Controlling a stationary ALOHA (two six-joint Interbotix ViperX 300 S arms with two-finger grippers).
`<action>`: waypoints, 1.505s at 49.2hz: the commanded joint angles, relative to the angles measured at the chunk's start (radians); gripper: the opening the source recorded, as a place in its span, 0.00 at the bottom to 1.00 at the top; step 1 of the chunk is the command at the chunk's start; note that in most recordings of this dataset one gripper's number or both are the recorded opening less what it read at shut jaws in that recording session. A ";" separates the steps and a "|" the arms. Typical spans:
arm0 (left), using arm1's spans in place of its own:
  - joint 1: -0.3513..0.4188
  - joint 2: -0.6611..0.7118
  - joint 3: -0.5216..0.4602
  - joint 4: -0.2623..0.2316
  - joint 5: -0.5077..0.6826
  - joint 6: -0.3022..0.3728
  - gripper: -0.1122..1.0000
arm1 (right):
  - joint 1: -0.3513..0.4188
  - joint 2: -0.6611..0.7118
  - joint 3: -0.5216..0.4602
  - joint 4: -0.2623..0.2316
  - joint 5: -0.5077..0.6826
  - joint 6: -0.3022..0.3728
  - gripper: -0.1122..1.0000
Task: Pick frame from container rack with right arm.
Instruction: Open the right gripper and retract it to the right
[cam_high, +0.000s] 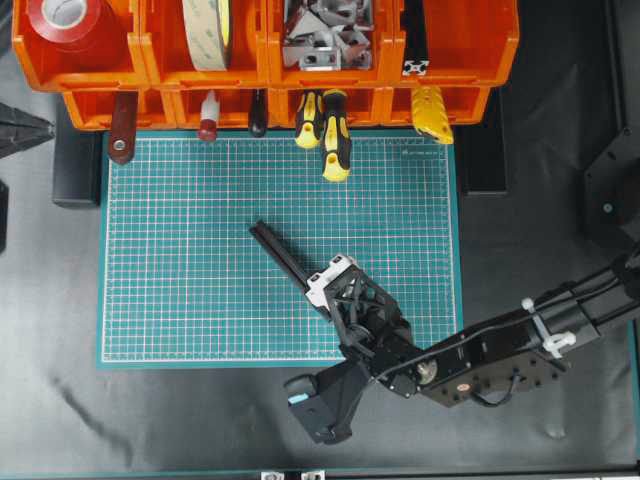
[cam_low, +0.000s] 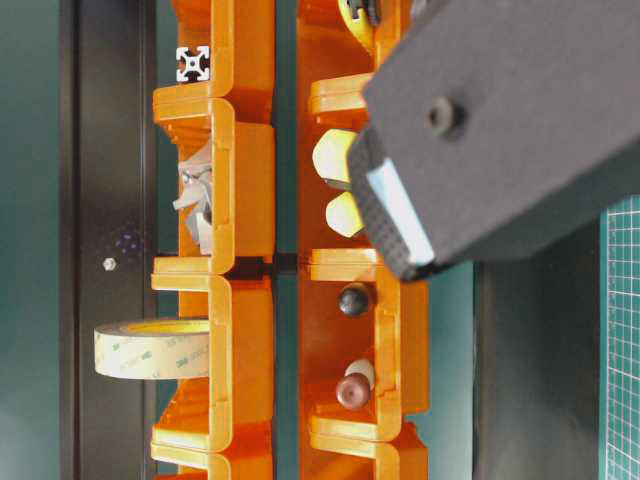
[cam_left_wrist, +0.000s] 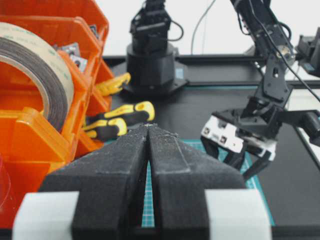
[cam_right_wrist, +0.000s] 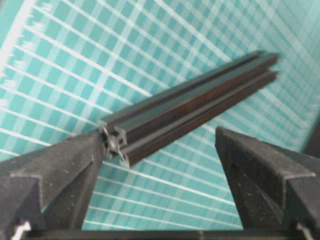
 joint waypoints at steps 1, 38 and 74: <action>0.002 0.005 -0.014 0.002 -0.005 0.000 0.10 | -0.006 -0.023 -0.012 0.046 -0.028 0.017 0.84; 0.002 -0.037 -0.023 0.003 0.049 0.000 0.10 | -0.063 -0.360 0.117 0.058 -0.048 0.451 0.85; 0.000 -0.041 -0.023 0.002 0.061 0.000 0.10 | -0.071 -0.850 0.463 0.037 -0.219 0.736 0.85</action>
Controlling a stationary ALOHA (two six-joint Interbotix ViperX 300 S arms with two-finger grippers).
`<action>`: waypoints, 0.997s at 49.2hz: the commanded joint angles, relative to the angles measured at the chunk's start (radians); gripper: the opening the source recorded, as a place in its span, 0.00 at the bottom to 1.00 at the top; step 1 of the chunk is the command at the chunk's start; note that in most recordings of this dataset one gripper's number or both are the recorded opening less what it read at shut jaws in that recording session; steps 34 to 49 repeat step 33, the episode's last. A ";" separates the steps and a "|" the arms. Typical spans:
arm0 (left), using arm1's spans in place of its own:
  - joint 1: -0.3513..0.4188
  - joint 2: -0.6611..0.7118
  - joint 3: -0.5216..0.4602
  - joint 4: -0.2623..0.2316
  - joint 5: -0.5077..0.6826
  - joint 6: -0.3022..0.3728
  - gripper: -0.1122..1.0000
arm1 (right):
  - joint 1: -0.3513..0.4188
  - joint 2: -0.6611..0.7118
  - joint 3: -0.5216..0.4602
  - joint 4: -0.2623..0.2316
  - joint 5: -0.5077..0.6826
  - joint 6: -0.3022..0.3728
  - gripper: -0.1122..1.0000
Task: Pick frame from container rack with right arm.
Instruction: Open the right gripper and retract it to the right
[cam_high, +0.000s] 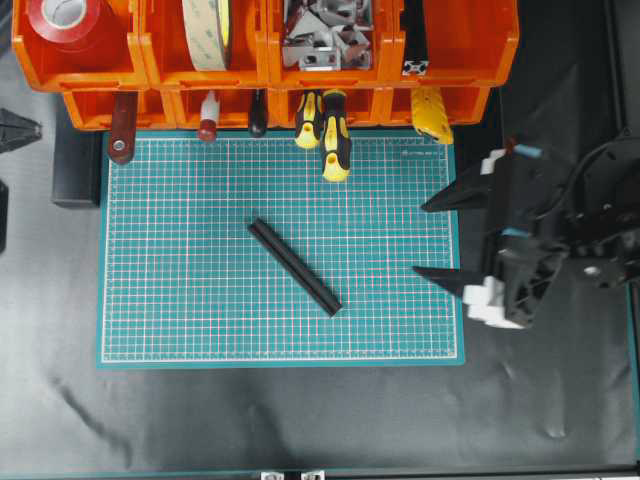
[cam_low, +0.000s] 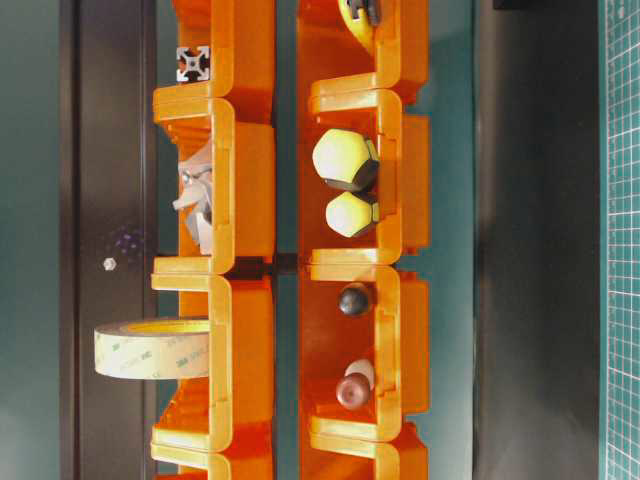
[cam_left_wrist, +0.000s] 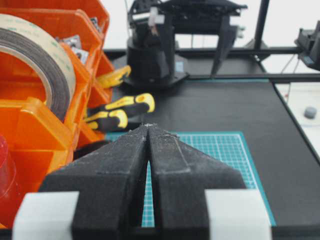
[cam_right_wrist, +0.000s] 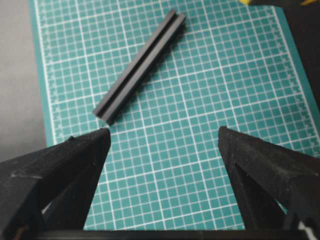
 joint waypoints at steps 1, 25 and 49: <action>0.000 0.008 -0.023 0.003 -0.003 0.000 0.10 | -0.006 -0.061 0.011 -0.011 -0.025 0.002 0.85; -0.015 0.006 -0.015 0.003 -0.003 -0.003 0.10 | -0.071 -0.245 0.064 -0.057 -0.095 0.000 0.85; -0.020 0.006 -0.012 0.003 -0.003 -0.018 0.10 | -0.092 -0.255 0.066 -0.063 -0.133 0.000 0.85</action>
